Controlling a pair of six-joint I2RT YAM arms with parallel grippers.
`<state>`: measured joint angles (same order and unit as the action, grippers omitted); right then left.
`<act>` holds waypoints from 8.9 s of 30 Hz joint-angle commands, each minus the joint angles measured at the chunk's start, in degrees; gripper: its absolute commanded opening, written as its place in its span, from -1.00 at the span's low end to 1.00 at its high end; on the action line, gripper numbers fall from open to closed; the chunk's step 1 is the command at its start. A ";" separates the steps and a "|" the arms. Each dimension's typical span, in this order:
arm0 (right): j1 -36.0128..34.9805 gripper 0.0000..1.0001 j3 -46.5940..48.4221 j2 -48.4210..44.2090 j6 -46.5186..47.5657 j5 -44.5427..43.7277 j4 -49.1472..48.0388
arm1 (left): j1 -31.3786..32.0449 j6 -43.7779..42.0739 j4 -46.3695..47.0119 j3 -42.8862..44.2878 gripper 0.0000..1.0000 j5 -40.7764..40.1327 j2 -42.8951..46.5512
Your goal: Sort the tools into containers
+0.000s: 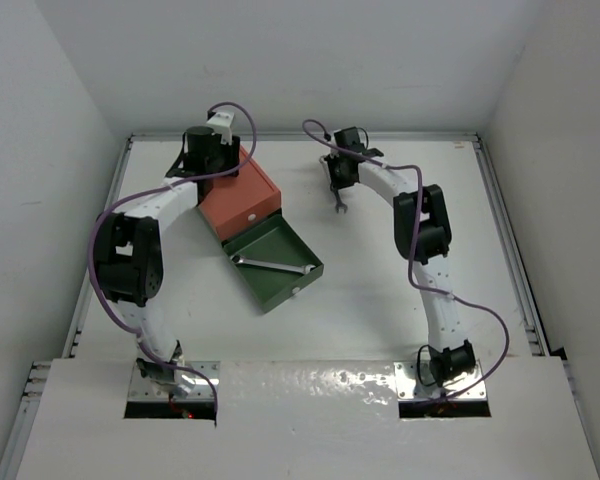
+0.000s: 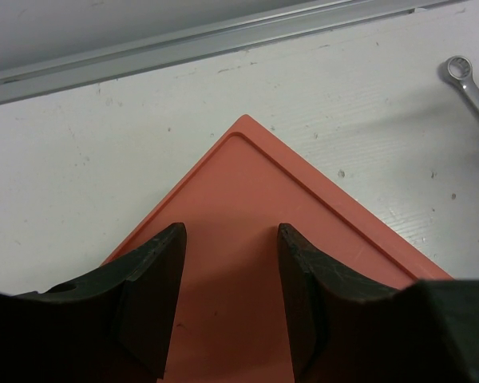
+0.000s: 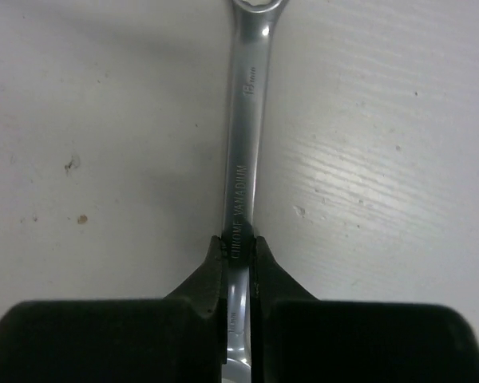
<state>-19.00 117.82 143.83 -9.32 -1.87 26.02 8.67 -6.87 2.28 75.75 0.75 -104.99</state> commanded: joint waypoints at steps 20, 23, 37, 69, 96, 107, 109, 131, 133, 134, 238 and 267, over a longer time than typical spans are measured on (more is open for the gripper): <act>0.02 -0.22 -47.86 -23.07 3.26 -2.26 -1.84 | -0.49 -1.39 -16.27 -1.39 -0.06 -2.25 -4.88; 0.02 -0.14 -45.85 -22.63 4.04 -0.78 -3.17 | -0.49 -1.83 -15.47 -2.53 -0.06 -2.86 -4.08; 0.02 -0.77 -45.64 -21.38 3.52 -0.41 -2.45 | -0.84 -2.09 -15.99 -1.65 -0.06 -3.48 -4.26; -25.54 -1.00 -51.47 -47.78 17.83 21.91 -36.40 | -1.55 -2.27 -16.70 -0.95 -0.05 -3.39 -5.23; -28.81 0.22 -41.44 -45.21 43.34 36.65 -6.72 | -1.55 -2.44 -16.79 -0.51 -0.06 -3.13 -5.66; -36.63 0.15 -42.76 -40.30 70.06 28.34 14.95 | -1.55 -2.35 -17.40 -0.25 -0.06 -3.57 -5.93; -36.63 0.17 -46.44 -40.64 68.22 23.42 6.27 | -1.55 -2.44 -17.40 -0.51 -0.06 -3.65 -5.75; -35.49 -0.79 -44.43 -34.49 68.29 16.90 -3.52 | -1.55 -2.79 -17.05 -1.13 -0.06 -3.30 -6.02; -35.40 -0.85 -43.73 -34.14 70.83 16.38 -3.09 | -1.55 -2.79 -17.14 -1.13 -0.06 -3.13 -6.37; -35.40 -0.88 -43.21 -33.97 71.72 16.20 -2.73 | -1.46 -2.79 -17.14 -1.13 -0.06 -3.13 -6.37; 11.76 0.98 -53.04 -56.64 -5.76 -4.66 3.76 | -1.46 -5.17 -21.88 4.49 -0.06 -1.72 -8.22; 18.83 0.98 -57.26 -61.03 -8.61 -11.58 4.22 | -30.46 -1.21 -26.80 -10.01 0.29 -10.33 14.99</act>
<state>-0.36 60.12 84.93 -18.15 -13.96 31.83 -21.19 -7.14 -27.24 64.27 -10.39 -93.76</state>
